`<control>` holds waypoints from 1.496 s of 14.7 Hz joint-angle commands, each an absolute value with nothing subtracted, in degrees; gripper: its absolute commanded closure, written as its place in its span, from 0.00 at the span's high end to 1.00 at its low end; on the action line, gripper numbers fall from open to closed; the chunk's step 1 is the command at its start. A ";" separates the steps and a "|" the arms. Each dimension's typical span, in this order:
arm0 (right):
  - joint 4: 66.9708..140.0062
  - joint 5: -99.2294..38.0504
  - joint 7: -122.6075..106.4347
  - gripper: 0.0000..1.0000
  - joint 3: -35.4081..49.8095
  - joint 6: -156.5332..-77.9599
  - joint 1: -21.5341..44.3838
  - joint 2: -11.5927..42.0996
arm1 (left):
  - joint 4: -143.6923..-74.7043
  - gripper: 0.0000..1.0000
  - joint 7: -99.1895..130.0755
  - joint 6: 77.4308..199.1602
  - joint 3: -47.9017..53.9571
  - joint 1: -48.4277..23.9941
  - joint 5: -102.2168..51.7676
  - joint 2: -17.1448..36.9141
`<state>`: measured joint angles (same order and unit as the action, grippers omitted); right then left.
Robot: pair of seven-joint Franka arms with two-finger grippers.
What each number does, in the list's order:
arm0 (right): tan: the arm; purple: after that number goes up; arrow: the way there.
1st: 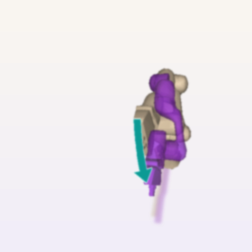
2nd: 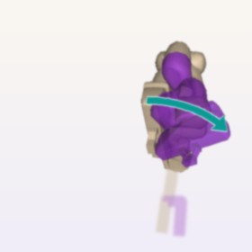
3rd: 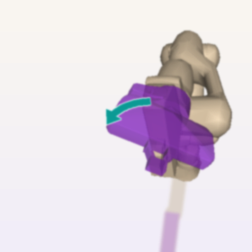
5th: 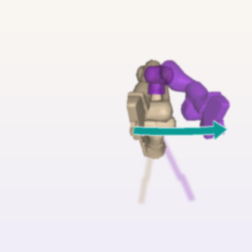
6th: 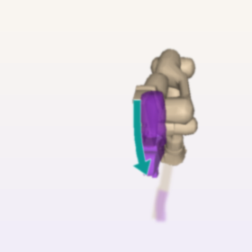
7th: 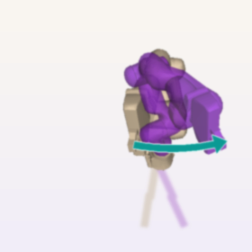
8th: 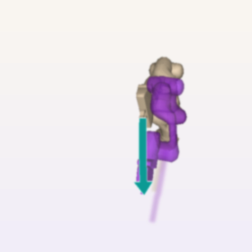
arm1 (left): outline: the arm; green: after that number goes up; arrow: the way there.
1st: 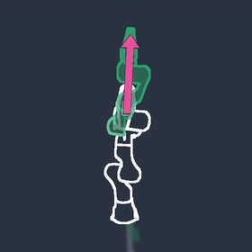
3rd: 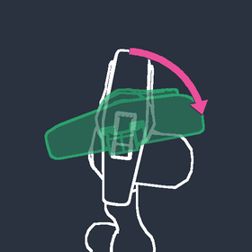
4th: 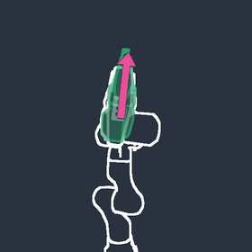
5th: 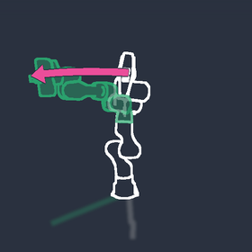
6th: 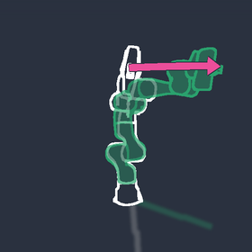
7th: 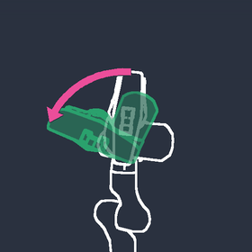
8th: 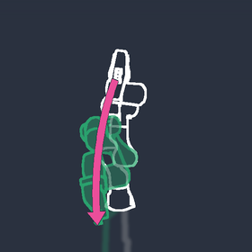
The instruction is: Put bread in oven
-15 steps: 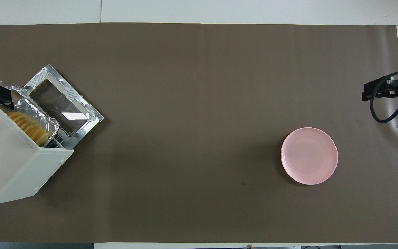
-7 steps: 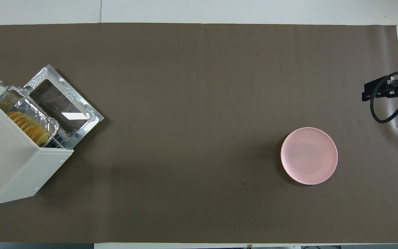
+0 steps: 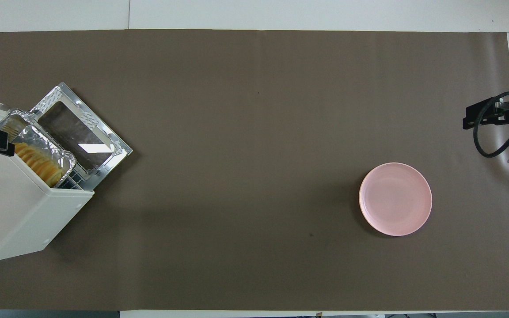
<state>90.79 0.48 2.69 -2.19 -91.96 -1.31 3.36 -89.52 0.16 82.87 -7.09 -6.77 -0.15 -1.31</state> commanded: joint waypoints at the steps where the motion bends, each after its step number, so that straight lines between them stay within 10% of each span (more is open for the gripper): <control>1: 92.11 -0.09 1.76 1.00 -1.41 -91.67 -2.37 2.11 | -86.23 1.00 -1.14 82.27 -5.28 -5.45 -1.05 1.48; 22: 92.11 -0.09 1.76 1.00 -1.41 -91.67 -2.37 2.02 | -87.01 1.00 -3.16 86.48 -4.31 -6.94 -0.70 0.79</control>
